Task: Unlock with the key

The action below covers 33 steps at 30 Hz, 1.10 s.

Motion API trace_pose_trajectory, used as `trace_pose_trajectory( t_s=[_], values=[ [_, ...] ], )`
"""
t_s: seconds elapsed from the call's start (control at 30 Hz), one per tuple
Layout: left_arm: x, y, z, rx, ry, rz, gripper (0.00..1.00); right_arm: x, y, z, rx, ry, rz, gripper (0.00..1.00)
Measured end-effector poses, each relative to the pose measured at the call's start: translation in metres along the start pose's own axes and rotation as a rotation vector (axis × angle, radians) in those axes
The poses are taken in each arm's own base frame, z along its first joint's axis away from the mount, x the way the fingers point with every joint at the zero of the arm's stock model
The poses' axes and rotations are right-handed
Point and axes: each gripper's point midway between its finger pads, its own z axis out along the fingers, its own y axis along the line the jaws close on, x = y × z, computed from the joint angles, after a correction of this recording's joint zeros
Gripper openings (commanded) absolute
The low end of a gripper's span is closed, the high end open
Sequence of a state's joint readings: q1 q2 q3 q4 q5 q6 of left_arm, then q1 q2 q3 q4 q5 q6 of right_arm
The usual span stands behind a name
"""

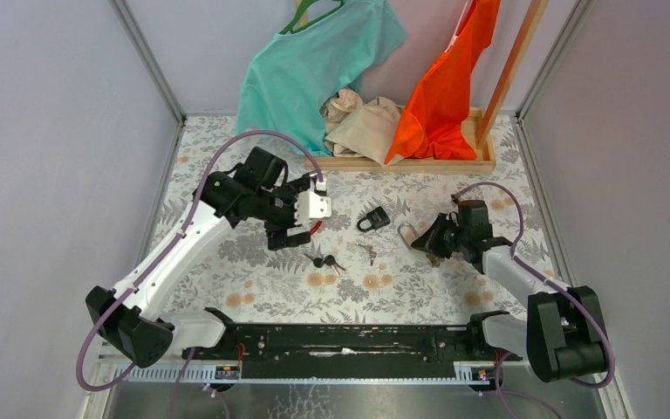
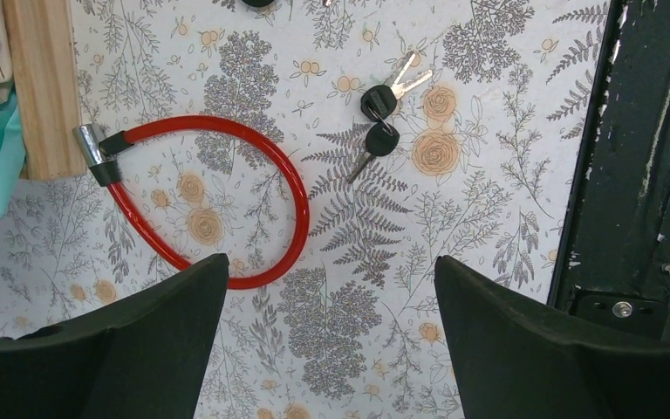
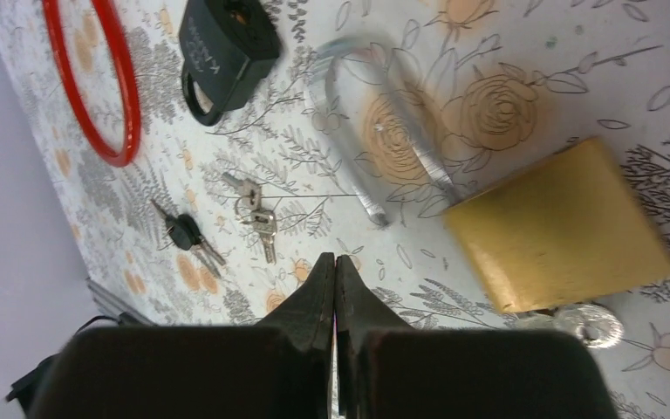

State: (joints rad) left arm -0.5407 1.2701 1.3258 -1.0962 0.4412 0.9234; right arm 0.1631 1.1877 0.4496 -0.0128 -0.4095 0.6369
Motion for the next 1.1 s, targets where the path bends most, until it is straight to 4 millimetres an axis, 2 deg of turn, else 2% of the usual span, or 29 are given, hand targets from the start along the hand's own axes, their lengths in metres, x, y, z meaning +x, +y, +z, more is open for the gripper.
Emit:
trace_pose_trajectory(
  t_s=[0.1, 0.2, 0.3, 0.5, 0.63, 0.77, 0.97, 1.1],
  values=[
    [0.001, -0.001, 0.001, 0.003, 0.002, -0.002, 0.93, 0.0, 0.005, -0.001, -0.03, 0.006, -0.002, 0.18],
    [0.001, 0.0, 0.0, 0.001, 0.001, -0.004, 0.94, 0.001, 0.011, -0.003, -0.053, 0.011, -0.024, 0.47],
    [0.003, 0.001, -0.001, -0.003, -0.002, -0.015, 0.95, 0.008, 0.023, -0.004, -0.054, 0.012, -0.109, 0.55],
    [0.013, 0.013, -0.008, -0.04, -0.013, -0.106, 0.97, 0.029, 0.075, 0.002, -0.08, 0.03, -0.364, 0.57],
    [0.024, 0.024, -0.011, -0.075, -0.012, -0.196, 0.98, 0.04, 0.092, 0.026, -0.018, 0.058, -0.508, 0.56],
    [0.033, 0.028, -0.011, -0.092, -0.007, -0.27, 0.98, 0.058, 0.085, 0.052, 0.079, 0.114, -0.635, 0.55],
    [0.043, 0.022, -0.002, -0.082, -0.003, -0.337, 0.98, 0.066, 0.07, 0.072, 0.2, 0.152, -0.754, 0.45],
    [0.046, 0.018, 0.0, -0.083, -0.005, -0.367, 0.99, 0.067, 0.065, 0.078, 0.249, 0.152, -0.814, 0.29]
  ],
)
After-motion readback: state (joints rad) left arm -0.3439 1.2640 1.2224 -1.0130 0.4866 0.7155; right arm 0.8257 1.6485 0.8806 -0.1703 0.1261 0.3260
